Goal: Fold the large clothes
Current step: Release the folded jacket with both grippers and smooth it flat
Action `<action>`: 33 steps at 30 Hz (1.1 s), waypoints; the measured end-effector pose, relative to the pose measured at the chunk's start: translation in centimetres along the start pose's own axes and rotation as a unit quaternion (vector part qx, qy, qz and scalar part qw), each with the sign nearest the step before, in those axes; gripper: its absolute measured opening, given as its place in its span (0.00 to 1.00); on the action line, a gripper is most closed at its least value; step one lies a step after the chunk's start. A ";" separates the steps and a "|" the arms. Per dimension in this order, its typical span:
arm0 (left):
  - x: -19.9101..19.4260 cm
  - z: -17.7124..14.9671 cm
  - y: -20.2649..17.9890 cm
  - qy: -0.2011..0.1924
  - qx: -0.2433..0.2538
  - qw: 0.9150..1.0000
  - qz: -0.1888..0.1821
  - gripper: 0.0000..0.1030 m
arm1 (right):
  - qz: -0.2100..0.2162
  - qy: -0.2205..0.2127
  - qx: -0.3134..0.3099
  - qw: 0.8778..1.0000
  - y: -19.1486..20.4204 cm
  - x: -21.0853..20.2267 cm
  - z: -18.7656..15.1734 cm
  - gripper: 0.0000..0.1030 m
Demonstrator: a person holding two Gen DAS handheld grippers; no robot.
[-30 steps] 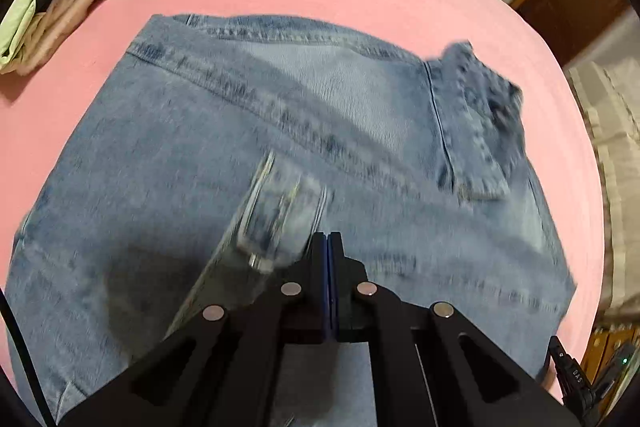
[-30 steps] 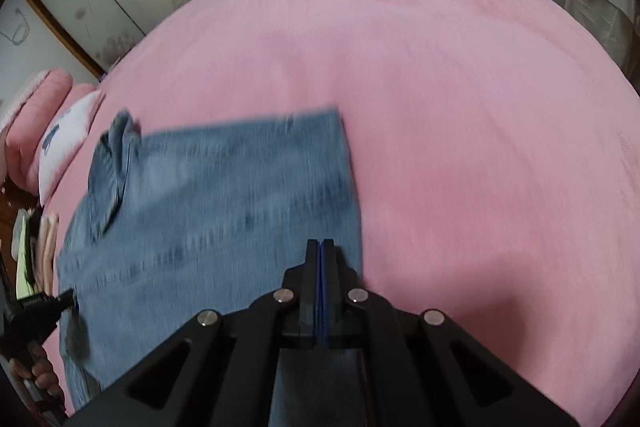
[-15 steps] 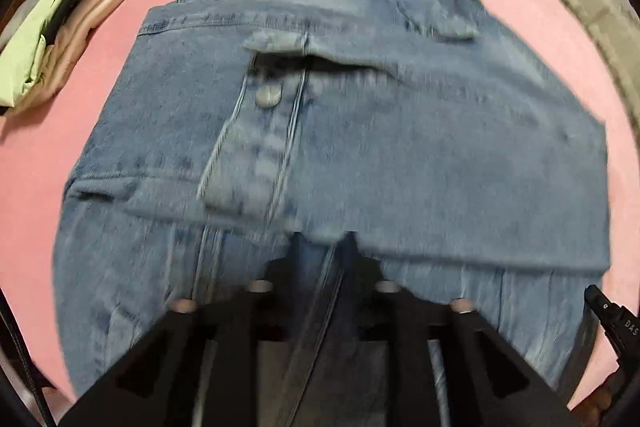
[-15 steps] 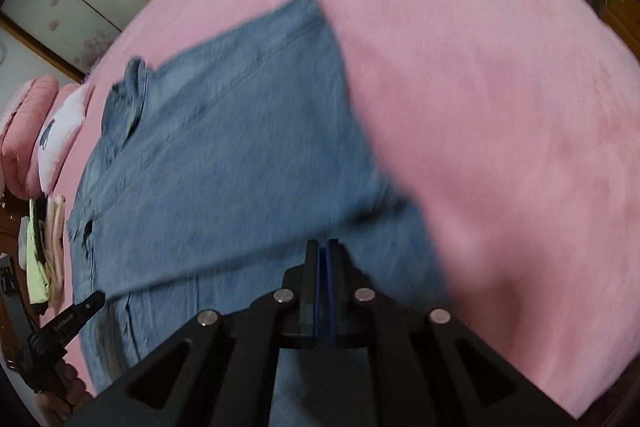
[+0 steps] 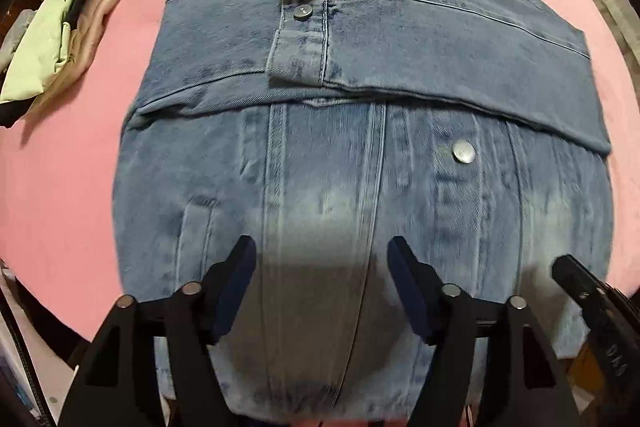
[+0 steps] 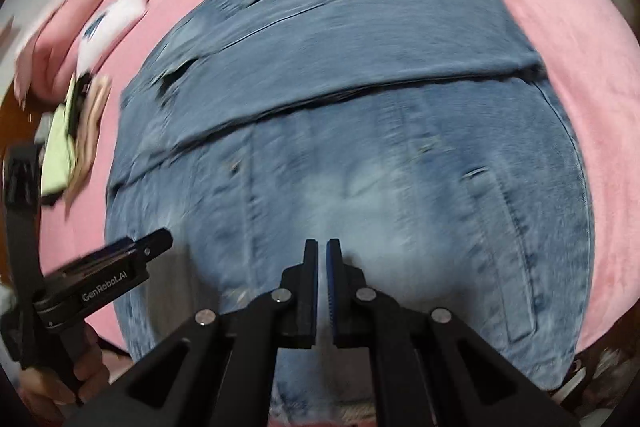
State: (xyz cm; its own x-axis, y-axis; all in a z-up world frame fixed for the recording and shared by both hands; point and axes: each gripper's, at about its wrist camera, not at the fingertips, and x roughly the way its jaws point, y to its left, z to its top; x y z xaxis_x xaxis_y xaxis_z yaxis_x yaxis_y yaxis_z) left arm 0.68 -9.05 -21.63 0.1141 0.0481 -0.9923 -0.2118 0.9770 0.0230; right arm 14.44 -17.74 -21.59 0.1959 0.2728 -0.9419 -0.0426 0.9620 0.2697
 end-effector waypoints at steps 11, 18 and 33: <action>-4.1 -1.8 -0.5 -0.019 0.009 0.999 -0.032 0.77 | 0.017 -0.014 -0.018 1.000 3.9 -2.8 -1.9 0.59; -5.0 -3.5 -0.9 -0.046 0.001 0.998 -0.032 0.80 | 0.036 -0.022 0.026 0.999 2.1 -4.2 -3.9 0.68; -9.0 -13.0 -0.4 -0.083 0.025 0.996 0.034 0.80 | 0.064 -0.049 0.055 0.995 -2.7 -8.7 -12.2 0.69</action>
State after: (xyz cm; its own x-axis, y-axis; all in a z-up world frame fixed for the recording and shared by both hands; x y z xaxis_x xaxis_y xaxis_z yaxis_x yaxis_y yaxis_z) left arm -12.89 -12.57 -14.27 0.2604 0.1438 -0.9547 -0.1755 0.9794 0.0997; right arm 0.94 -22.56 -16.57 0.2915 0.3847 -0.8758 0.0341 0.9108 0.4114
